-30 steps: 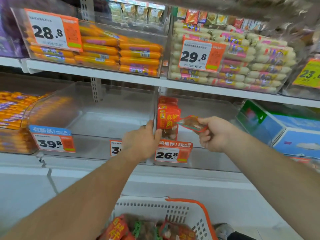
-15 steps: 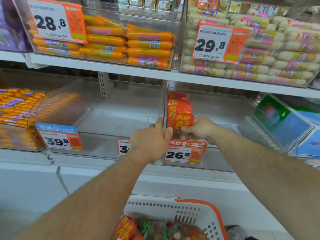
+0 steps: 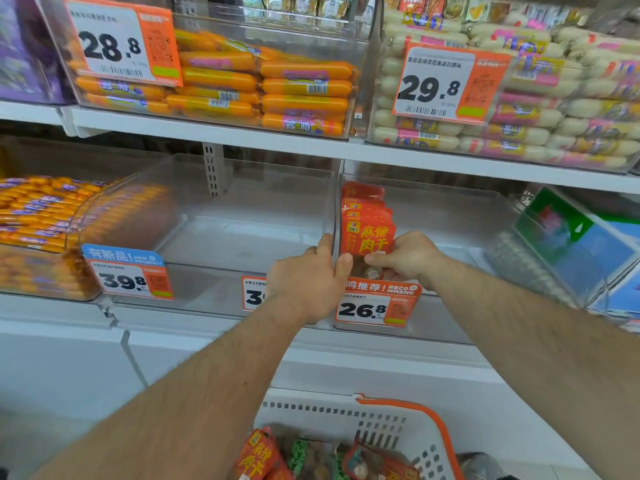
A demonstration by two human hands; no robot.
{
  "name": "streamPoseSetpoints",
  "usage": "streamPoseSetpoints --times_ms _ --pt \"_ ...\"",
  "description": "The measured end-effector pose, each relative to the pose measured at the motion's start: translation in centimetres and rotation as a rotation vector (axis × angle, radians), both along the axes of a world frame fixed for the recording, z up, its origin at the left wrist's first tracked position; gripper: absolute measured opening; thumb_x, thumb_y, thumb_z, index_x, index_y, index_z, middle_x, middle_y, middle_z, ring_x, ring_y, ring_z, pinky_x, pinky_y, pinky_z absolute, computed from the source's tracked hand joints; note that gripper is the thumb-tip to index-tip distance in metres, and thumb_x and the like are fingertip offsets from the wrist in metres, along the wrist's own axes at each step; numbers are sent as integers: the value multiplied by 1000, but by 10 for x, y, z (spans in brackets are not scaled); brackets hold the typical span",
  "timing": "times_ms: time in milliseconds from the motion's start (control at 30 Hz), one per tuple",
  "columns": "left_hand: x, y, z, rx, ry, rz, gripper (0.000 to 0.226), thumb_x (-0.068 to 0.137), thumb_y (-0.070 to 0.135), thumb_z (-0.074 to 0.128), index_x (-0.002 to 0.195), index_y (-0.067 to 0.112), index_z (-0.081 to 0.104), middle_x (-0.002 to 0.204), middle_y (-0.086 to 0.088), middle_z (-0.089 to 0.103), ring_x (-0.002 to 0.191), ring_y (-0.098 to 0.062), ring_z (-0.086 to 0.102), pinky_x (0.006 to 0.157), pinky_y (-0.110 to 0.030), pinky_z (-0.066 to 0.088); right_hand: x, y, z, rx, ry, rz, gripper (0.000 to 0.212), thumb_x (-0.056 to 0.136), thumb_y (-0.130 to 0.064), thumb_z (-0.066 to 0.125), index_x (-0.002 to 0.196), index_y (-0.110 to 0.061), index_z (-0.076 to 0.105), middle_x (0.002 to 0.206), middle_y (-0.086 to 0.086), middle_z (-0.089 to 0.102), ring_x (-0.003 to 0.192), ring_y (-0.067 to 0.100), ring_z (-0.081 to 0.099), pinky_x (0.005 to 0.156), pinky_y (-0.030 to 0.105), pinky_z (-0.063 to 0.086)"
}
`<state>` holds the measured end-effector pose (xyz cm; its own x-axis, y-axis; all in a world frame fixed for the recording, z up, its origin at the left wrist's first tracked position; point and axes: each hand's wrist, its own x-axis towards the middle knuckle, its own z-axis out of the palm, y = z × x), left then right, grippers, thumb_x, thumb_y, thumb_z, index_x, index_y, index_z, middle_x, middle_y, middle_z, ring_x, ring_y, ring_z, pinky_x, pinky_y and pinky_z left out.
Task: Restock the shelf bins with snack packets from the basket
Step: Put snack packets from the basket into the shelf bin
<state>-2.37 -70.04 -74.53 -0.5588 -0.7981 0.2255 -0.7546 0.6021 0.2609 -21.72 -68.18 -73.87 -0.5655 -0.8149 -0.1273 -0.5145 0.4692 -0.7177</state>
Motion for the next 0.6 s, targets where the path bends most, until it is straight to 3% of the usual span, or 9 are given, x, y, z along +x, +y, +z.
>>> streamPoseSetpoints --times_ms 233,333,433,533,600 --pt "-1 -3 -1 8 -22 -5 62 100 57 12 151 22 18 134 -4 56 114 -26 59 86 -38 47 -1 7 10 35 39 -57 43 76 -44 81 90 -6 68 81 4 70 73 17 71 79 38 60" --pt "1 -7 0 57 -38 -20 65 99 58 10 152 22 18 136 -5 55 117 -27 58 91 -40 47 10 20 24 -48 172 -129 34 82 -41 76 84 -8 67 81 4 69 78 20 66 73 35 56" --pt "5 -5 6 112 23 -62 65 100 58 18 153 20 17 146 -6 45 127 -28 50 102 -43 42 31 47 35 -438 467 -156 15 88 -25 63 76 -17 59 79 -3 62 79 15 56 70 28 43" --pt "19 11 7 -118 321 -165 59 100 39 41 148 7 30 145 -13 42 129 -31 45 110 -44 33 66 82 29 -937 659 41 10 80 -14 62 72 -15 57 73 -6 55 69 4 43 66 17 35" --pt "33 32 -9 -215 443 -256 58 91 34 44 139 3 42 135 -16 49 120 -33 51 104 -45 40 87 100 -2 -974 645 136 6 75 -9 63 70 -10 60 70 -6 53 66 3 39 62 16 33"
